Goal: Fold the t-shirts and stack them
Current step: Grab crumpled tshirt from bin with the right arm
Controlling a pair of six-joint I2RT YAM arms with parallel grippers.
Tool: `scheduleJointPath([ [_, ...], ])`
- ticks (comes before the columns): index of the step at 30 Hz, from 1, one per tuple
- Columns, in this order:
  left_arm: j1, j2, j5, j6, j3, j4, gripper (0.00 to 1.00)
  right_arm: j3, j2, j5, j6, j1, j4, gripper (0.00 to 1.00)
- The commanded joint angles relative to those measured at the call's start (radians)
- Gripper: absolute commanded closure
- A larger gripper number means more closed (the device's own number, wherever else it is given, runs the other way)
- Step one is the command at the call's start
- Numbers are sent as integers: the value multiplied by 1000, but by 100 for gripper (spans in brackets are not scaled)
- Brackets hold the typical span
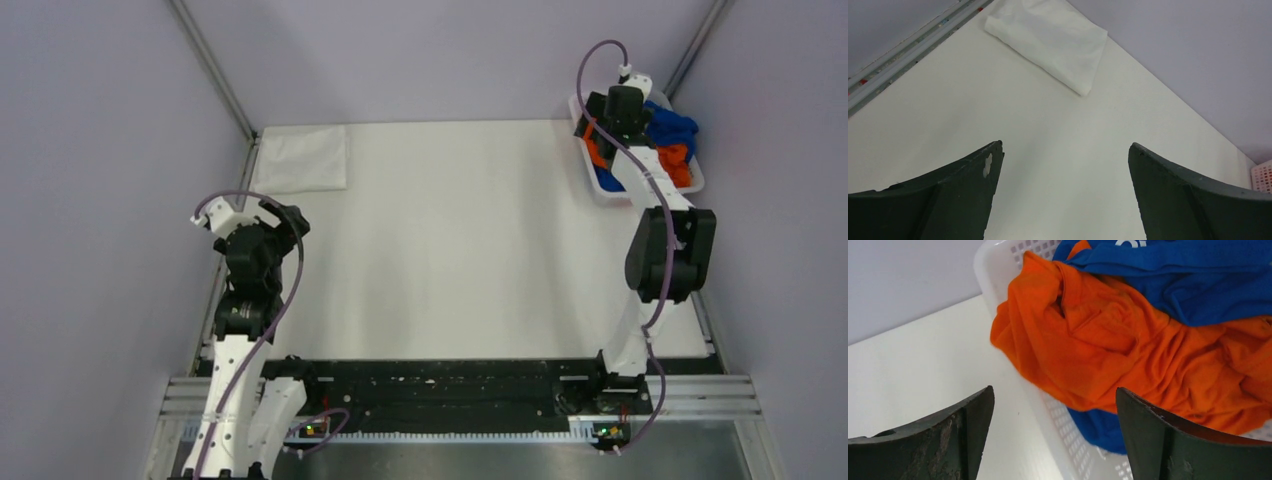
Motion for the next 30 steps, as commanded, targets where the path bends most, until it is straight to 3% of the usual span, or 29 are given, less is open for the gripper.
scheduleJointPath([
  [1,2,-7,17,28,-16,86,1,193,155,15,-30,-43,6,12],
  [6,3,-30,136,55,-76,195,1,291,295,-101,26,-85,62,16],
  [11,3,-39,150,56,-92,220,1,323,354,-176,26,-90,106,20],
  [13,2,-41,164,57,-89,225,1,323,367,-191,37,-92,121,38],
  [16,3,-48,162,60,-77,208,1,313,355,-170,83,-93,125,80],
  [19,2,-59,147,55,-74,194,1,277,289,-182,98,-94,154,100],
  [30,2,-100,194,20,-78,157,1,120,-144,-159,61,-92,216,100],
])
